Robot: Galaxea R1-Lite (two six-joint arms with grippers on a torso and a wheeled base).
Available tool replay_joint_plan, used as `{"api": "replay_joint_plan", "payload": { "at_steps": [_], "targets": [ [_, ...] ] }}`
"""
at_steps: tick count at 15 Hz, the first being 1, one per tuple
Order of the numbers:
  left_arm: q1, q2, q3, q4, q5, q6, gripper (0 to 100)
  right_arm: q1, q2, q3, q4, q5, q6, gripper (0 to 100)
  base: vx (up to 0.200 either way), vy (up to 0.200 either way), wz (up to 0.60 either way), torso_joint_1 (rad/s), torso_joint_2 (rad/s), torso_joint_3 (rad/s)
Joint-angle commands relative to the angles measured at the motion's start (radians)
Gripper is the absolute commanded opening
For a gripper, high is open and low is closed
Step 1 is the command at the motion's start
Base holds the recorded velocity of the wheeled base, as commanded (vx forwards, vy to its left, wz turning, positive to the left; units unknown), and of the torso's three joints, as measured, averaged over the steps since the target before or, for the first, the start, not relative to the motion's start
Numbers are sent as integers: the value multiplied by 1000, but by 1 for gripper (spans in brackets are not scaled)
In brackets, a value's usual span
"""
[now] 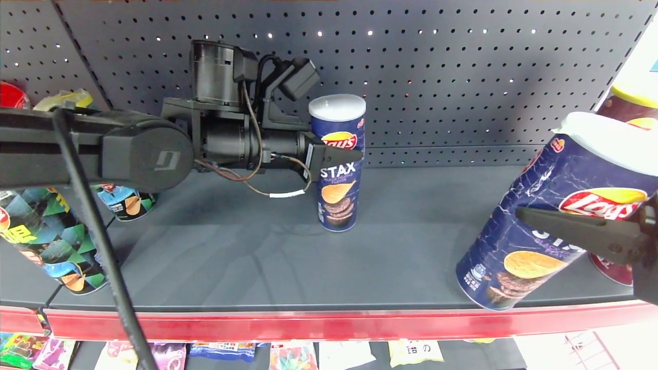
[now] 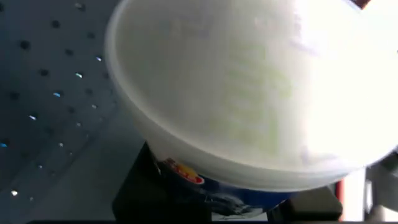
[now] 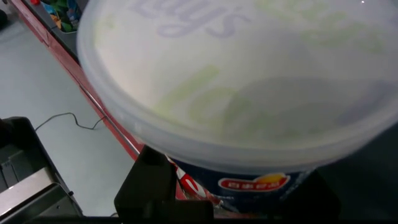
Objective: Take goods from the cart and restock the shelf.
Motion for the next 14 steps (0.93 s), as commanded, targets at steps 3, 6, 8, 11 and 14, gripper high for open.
{"api": "replay_joint_plan", "payload": {
  "at_steps": [3,6,8,11,14],
  "targets": [
    [-49,-148,159,-2,-16,-4,0,2,4,-6,-1,2,0,0,0,0,0,0,0,0],
    [-91,-212,257,-4,-22,-4,0,2,4,-9,-1,2,0,0,0,0,0,0,0,0],
    [-94,-222,271,-4,-23,-4,0,0,2,-13,-1,2,0,0,0,0,0,0,0,0],
    [-94,-220,274,-6,-37,1,0,2,2,-13,-1,2,0,0,0,0,0,0,0,0],
    [-94,-217,276,-16,-40,6,0,2,1,-13,-1,2,0,0,0,0,0,0,0,0]
  ]
}}
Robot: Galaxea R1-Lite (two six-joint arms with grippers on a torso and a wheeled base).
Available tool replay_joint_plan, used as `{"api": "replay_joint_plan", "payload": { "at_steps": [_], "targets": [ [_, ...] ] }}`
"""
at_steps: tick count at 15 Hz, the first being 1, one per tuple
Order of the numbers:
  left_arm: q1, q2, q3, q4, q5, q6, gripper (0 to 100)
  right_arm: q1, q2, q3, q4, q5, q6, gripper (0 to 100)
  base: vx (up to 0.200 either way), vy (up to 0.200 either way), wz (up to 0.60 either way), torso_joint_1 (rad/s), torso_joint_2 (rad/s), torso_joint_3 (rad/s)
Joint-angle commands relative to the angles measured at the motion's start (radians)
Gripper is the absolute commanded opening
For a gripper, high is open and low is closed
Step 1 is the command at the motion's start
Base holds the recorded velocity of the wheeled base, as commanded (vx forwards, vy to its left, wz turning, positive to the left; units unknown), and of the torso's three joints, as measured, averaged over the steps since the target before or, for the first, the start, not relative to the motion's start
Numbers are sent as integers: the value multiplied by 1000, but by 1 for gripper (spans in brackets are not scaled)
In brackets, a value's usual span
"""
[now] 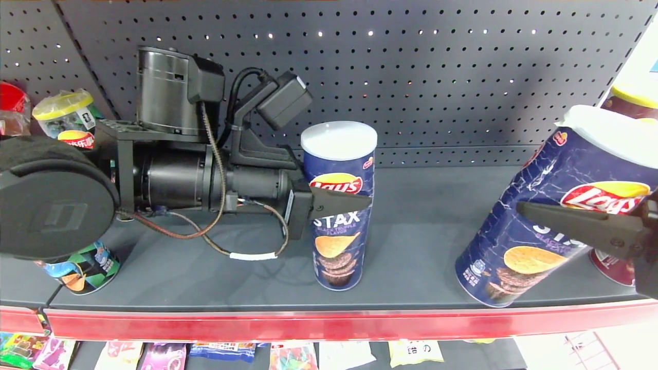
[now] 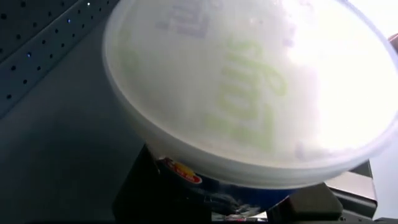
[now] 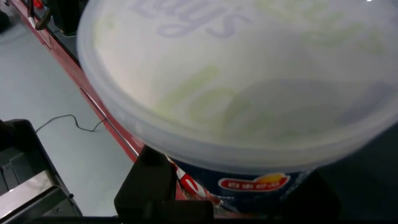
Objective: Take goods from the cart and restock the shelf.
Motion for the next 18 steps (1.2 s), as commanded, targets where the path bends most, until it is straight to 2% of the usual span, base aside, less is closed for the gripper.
{"api": "replay_joint_plan", "payload": {
  "at_steps": [1,3,6,18],
  "targets": [
    [1,12,2,-27,-15,22,0,0,-1,0,-1,1,0,0,0,0,0,0,0,0],
    [2,16,16,-32,-40,68,0,-1,-1,0,-1,1,0,0,0,0,0,0,0,0],
    [2,9,42,-32,-70,94,0,0,1,0,-1,1,0,0,0,0,0,0,0,0],
    [-1,-3,54,-30,-83,86,0,0,10,0,-1,2,0,0,0,0,0,0,0,0]
  ]
}}
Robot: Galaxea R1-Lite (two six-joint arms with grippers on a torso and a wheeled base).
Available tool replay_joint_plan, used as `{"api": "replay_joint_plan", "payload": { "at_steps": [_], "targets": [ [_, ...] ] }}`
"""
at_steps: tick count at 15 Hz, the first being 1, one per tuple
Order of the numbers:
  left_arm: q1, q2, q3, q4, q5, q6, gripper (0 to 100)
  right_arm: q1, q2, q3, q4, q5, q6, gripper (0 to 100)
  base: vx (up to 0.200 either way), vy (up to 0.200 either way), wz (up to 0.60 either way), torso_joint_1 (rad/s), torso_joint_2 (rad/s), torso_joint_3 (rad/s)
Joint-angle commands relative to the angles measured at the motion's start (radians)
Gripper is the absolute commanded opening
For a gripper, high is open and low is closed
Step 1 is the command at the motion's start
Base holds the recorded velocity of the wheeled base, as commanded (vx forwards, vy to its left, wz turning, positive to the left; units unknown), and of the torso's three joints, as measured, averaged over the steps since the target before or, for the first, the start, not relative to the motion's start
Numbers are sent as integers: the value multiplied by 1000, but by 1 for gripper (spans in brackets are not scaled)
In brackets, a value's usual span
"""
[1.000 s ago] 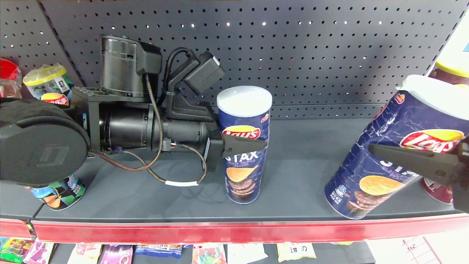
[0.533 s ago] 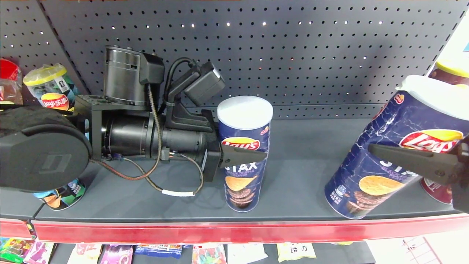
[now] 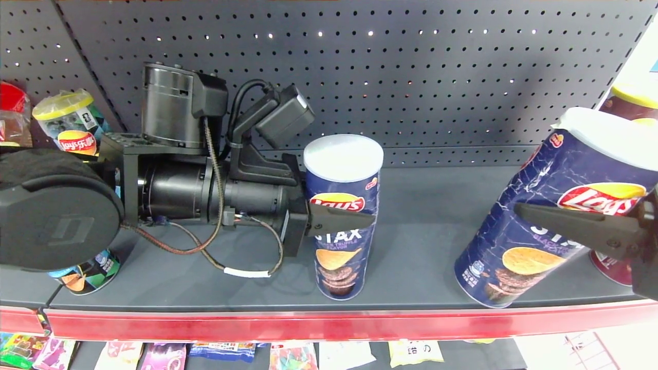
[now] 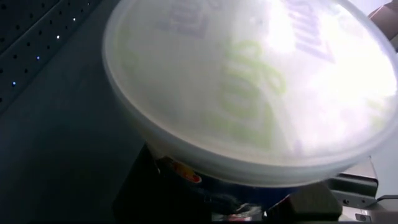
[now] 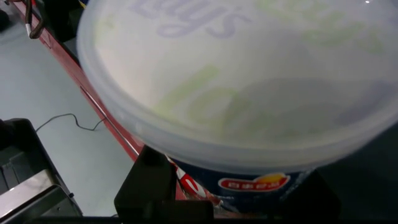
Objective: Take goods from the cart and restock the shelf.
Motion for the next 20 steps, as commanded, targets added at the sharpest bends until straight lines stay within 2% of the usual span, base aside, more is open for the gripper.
{"api": "replay_joint_plan", "payload": {
  "at_steps": [1,4,10,15,20],
  "targets": [
    [0,-3,13,-1,-1,1,0,0,4,-2,-1,1,-1,0,0,0,0,0,0,0],
    [0,-17,44,-2,-1,1,0,0,4,-2,-1,1,-1,0,0,0,0,0,0,0],
    [-1,-17,44,-4,-1,-1,0,0,7,-2,-1,1,-1,0,0,0,0,0,0,0],
    [-32,-25,48,-4,-1,-4,0,0,18,-17,-1,1,1,0,0,0,0,0,0,0],
    [-33,-35,70,-4,1,-5,0,0,18,-17,-1,1,1,0,0,0,0,0,0,0]
  ]
}}
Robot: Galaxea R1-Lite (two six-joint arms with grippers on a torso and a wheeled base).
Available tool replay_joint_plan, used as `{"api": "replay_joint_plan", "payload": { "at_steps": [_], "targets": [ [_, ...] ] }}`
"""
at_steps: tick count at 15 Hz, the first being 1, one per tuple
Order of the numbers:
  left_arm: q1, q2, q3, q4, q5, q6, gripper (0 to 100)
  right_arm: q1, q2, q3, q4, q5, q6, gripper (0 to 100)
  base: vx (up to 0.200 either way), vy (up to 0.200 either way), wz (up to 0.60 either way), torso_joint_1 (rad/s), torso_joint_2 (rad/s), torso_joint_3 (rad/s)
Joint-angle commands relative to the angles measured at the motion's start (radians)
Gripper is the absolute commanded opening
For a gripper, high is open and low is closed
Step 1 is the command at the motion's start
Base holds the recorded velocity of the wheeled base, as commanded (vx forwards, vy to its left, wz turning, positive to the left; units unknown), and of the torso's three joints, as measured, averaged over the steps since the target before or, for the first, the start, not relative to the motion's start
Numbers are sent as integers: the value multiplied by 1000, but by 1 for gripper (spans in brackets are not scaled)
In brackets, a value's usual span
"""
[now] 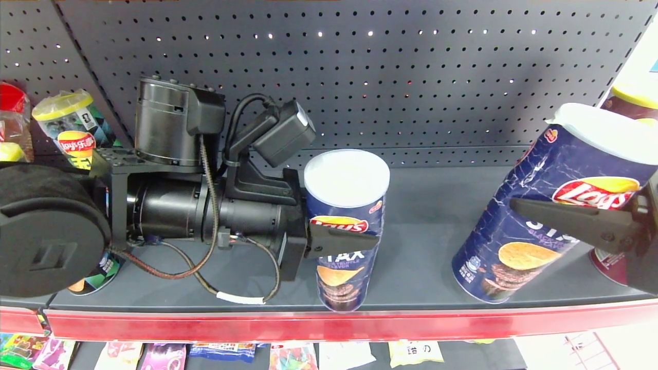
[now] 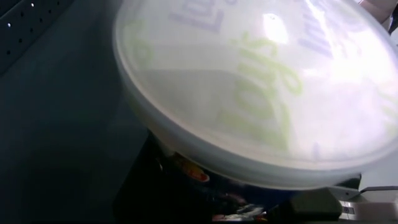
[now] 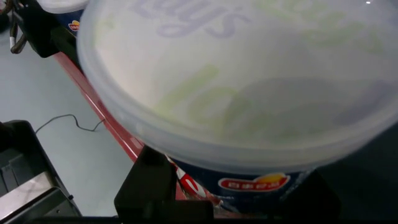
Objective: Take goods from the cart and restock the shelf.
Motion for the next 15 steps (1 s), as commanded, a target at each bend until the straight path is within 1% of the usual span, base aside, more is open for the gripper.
{"api": "replay_joint_plan", "payload": {
  "at_steps": [1,4,5,7,11,14,15],
  "targets": [
    [0,-5,7,1,0,0,0,0,1,0,-1,0,-1,0,0,0,0,0,0,0],
    [0,-5,17,1,0,1,0,0,3,-2,-1,0,-1,0,0,0,0,0,0,0],
    [1,-5,21,0,2,1,100,0,4,-2,-1,1,-1,0,0,0,0,0,0,0],
    [1,-6,22,0,2,1,100,0,14,-3,-1,1,-1,0,0,0,0,0,0,0],
    [6,-15,28,0,2,0,100,2,70,-51,-2,1,-1,0,0,0,0,0,0,0],
    [15,-74,99,1,2,0,100,6,173,-161,-2,1,-2,0,0,0,0,0,0,0],
    [40,-109,142,0,2,0,100,6,228,-212,-2,0,-2,0,0,0,0,0,0,0]
  ]
}}
